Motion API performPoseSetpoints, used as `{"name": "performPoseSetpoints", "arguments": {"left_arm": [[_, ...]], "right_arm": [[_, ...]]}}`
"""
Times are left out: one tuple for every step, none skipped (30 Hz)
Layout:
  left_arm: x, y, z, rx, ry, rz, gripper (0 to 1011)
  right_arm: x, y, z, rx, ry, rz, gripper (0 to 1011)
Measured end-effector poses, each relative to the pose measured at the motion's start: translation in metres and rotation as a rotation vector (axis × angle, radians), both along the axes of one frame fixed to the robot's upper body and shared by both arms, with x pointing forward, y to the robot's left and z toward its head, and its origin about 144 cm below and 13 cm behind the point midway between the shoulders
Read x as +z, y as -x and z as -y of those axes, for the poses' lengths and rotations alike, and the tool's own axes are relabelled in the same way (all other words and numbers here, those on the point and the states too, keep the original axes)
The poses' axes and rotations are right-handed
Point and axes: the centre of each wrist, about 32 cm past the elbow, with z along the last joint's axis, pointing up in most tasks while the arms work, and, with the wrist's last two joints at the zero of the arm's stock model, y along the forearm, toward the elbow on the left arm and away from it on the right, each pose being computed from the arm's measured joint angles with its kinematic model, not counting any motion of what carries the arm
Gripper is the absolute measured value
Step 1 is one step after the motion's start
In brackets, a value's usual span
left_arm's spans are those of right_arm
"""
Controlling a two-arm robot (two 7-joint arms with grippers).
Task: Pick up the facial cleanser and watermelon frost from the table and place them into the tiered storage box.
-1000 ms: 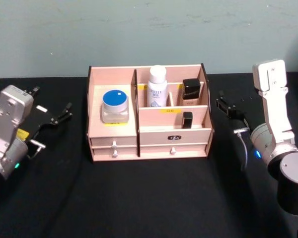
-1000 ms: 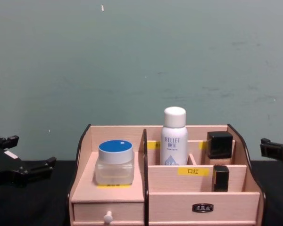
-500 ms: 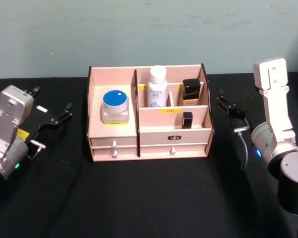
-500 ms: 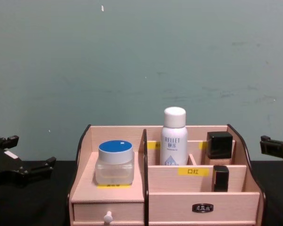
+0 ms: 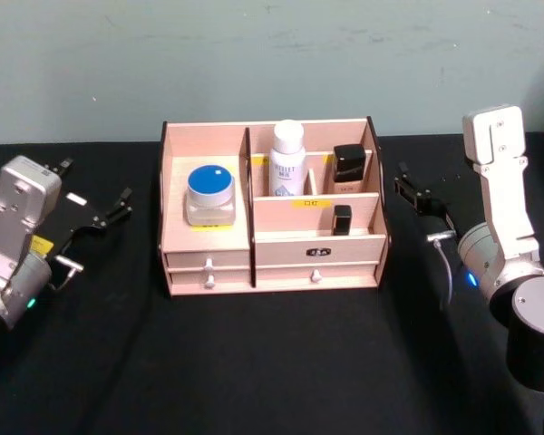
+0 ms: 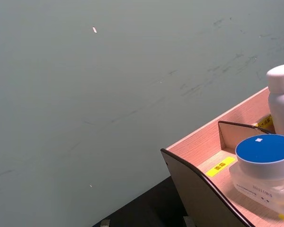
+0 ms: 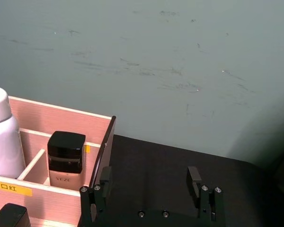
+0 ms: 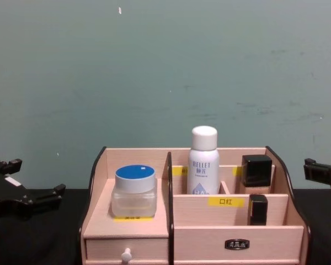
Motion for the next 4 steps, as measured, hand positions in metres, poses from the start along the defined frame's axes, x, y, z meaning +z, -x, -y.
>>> {"name": "performPoseSetpoints", "arguments": {"left_arm": [[0.0, 0.0, 0.0, 0.0, 0.0, 0.0, 1001], [0.0, 0.0, 0.0, 0.0, 0.0, 0.0, 1001], [0.0, 0.0, 0.0, 0.0, 0.0, 0.0, 1001], [0.0, 0.0, 0.0, 0.0, 0.0, 0.0, 1001]], "right_arm": [[0.0, 0.0, 0.0, 0.0, 0.0, 0.0, 1002], [0.0, 0.0, 0.0, 0.0, 0.0, 0.0, 1003], [0.0001, 0.0, 0.0, 0.0, 0.0, 0.0, 1002], [0.0001, 0.0, 0.0, 0.0, 0.0, 0.0, 1003]]}}
